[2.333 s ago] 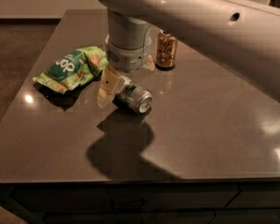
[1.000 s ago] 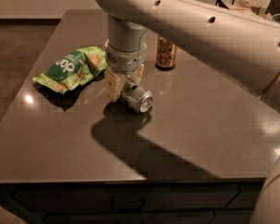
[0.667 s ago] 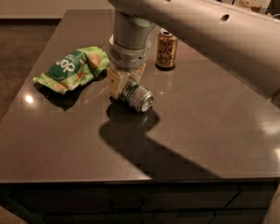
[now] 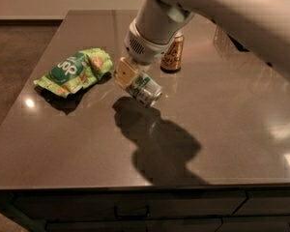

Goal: Place 7up can upright

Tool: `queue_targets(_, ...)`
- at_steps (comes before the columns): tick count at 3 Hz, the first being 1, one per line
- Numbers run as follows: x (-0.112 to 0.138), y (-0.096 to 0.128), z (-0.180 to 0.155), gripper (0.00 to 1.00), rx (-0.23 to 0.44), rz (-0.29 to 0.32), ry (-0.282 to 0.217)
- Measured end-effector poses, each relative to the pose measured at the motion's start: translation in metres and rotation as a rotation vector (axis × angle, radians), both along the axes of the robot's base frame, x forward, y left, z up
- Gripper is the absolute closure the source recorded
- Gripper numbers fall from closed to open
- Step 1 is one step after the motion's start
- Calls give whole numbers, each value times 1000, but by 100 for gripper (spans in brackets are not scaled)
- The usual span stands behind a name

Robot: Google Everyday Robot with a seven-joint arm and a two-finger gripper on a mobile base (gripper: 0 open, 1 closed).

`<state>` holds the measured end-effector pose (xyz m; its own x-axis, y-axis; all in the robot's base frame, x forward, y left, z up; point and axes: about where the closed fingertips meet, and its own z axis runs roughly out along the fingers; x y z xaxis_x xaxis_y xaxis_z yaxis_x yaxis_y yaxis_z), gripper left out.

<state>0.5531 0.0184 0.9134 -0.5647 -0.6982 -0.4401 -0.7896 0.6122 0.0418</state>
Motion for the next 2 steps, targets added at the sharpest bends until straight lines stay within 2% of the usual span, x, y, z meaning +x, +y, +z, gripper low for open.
queue_targets(2, -13, -2, 49, 100, 267, 25, -224)
